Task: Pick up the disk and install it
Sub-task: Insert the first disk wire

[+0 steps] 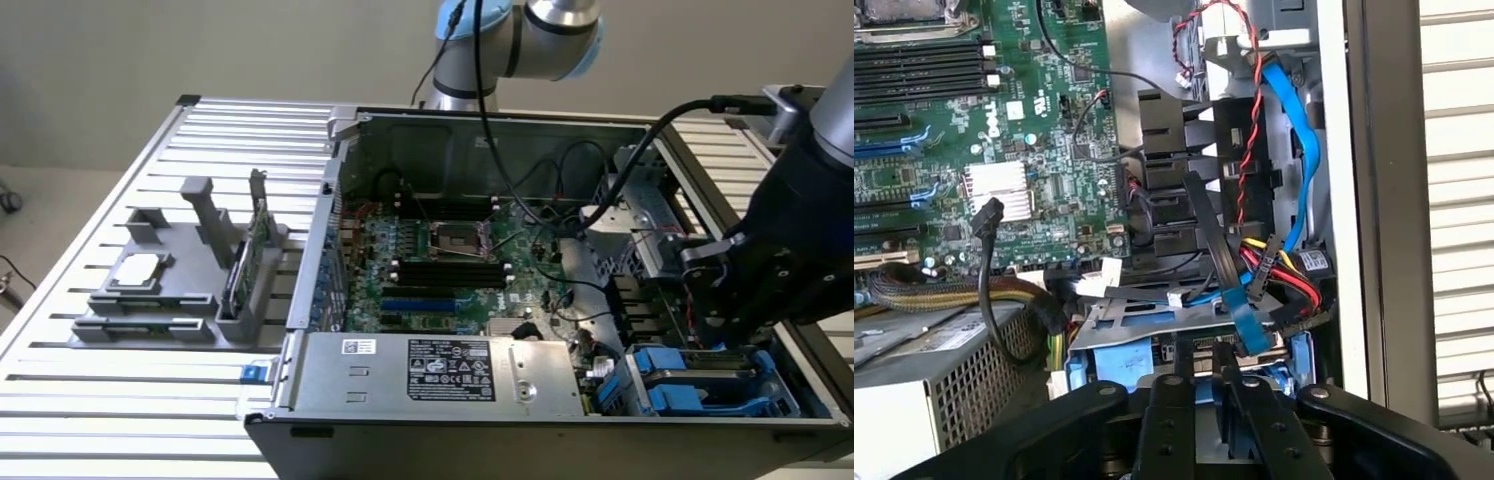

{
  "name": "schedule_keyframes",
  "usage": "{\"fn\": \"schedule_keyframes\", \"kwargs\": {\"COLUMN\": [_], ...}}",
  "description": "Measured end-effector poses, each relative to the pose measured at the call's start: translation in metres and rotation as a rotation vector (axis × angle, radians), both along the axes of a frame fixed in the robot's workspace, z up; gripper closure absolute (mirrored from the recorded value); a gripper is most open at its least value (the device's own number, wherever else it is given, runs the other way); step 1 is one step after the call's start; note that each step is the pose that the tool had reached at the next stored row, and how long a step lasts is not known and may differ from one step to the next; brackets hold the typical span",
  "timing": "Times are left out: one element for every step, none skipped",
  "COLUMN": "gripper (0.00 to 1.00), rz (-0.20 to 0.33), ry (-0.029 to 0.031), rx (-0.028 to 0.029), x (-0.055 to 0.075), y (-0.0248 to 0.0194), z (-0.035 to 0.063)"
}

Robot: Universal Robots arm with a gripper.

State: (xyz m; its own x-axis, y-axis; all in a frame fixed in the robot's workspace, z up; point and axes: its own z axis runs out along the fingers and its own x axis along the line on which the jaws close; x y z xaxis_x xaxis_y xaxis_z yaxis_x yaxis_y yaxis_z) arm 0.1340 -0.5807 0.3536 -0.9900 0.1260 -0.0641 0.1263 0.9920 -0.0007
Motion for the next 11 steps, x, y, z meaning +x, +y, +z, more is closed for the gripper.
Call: {"fn": "schedule_keyframes", "kwargs": {"gripper": [0.78,0.78,0.78,0.78,0.78,0.78,0.78,0.78,0.78,0.78,0.78], "rz": [-0.004,-0.009,-0.013,-0.019,-0.023,-0.027,-0.031,-0.035,-0.038,-0.042,-0.046], "ry": [0.0000,0.0000,0.0001,0.0003,0.0006,0.0013,0.0023,0.0033,0.0042,0.0050,0.0059], "rx": [0.0002,0.0002,0.0001,0.0003,0.0003,0.0002,0.0004,0.0003,0.0001,0.0002,0.0003], "x": [0.000,0.000,0.000,0.000,0.000,0.000,0.000,0.000,0.000,0.000,0.000], "y": [0.0000,0.0000,0.0000,0.0000,-0.0001,-0.0004,-0.0007,-0.0010,-0.0012,-0.0015,-0.0018], "z": [0.0005,0.0015,0.0030,0.0050,0.0076,0.0109,0.0144,0.0182,0.0220,0.0260,0.0301]}}
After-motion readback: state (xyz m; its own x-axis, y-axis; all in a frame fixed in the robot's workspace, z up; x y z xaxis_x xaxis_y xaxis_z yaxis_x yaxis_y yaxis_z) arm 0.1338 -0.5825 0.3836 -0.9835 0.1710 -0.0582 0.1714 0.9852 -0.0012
